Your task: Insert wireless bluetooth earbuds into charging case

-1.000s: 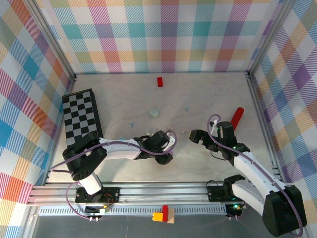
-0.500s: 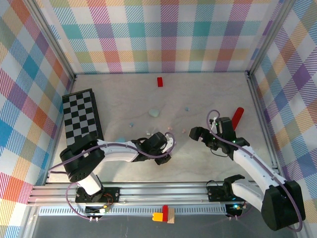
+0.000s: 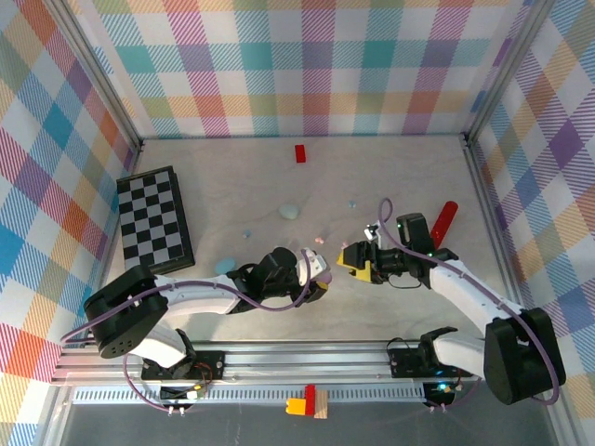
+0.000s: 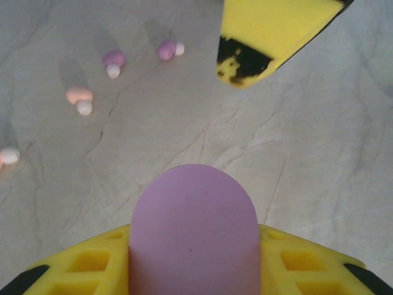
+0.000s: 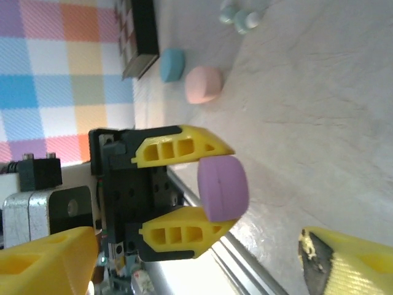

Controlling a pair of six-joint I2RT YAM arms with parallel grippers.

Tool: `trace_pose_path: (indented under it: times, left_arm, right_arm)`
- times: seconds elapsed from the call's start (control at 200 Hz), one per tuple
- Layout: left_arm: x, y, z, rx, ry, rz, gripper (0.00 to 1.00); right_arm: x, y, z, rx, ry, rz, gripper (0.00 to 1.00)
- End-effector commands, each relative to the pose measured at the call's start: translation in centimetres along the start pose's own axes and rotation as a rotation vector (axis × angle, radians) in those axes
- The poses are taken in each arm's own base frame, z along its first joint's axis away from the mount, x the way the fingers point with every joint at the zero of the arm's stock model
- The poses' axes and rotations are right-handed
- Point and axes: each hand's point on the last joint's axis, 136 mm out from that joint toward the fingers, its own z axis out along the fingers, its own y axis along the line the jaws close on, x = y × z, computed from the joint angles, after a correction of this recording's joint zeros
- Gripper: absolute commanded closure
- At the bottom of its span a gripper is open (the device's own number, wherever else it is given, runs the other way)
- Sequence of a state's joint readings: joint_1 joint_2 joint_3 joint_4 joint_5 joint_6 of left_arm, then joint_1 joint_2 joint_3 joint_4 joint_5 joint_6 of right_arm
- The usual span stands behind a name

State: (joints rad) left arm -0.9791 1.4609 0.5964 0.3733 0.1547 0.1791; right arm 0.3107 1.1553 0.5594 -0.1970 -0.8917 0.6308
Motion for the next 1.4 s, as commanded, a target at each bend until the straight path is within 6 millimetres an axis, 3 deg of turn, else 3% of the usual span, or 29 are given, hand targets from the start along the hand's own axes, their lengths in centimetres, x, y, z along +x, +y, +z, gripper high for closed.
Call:
trace_pose_path:
  times: [0.0, 0.28, 0.605, 0.74, 0.78, 0.82, 1.15, 1.22, 1.34, 1.395]
  left_arm:
    - [-4.2, -0.3, -0.8, 0.031, -0.140, 0.060, 0.63]
    - [-6.5, -0.5, -1.0, 0.053, -0.218, 0.087, 0.63]
    - [-7.2, -1.3, -1.4, 0.098, -0.249, 0.102, 0.62]
    - [-7.2, -1.7, -1.4, 0.118, -0.259, 0.106, 0.61]
    - [-7.1, -1.7, -1.4, 0.117, -0.258, 0.105, 0.61]
    - [-6.9, -1.6, -1.4, 0.114, -0.255, 0.104, 0.61]
    - [-5.9, -1.3, -1.0, 0.101, -0.231, 0.099, 0.59]
    - [-5.8, -1.2, -1.1, 0.091, -0.238, 0.097, 0.55]
    - [-6.8, -0.2, -1.7, 0.058, -0.319, 0.056, 0.26]
    - [-7.7, 0.6, -2.4, 0.043, -0.397, 0.021, 0.19]
  right_arm:
    - [0.8, 2.0, 0.4, -0.105, 0.081, -0.028, 0.22]
    - [1.5, 2.0, 1.8, -0.104, 0.141, -0.039, 0.37]
    - [1.1, 1.5, 2.1, -0.075, 0.137, -0.034, 0.60]
    - [0.7, 1.7, 1.9, -0.053, 0.113, -0.049, 0.62]
    - [0.6, 1.7, 1.8, -0.044, 0.106, -0.057, 0.55]
    - [0.5, 1.7, 1.8, -0.037, 0.100, -0.061, 0.53]
    - [0.4, 1.6, 1.7, -0.021, 0.088, -0.062, 0.77]
    - [0.1, 1.8, 1.5, -0.019, 0.075, -0.062, 0.79]
    - [-0.8, 3.1, 1.0, -0.067, 0.041, -0.050, 0.83]
    - [-1.4, 3.9, 0.4, -0.105, 0.021, -0.040, 0.85]
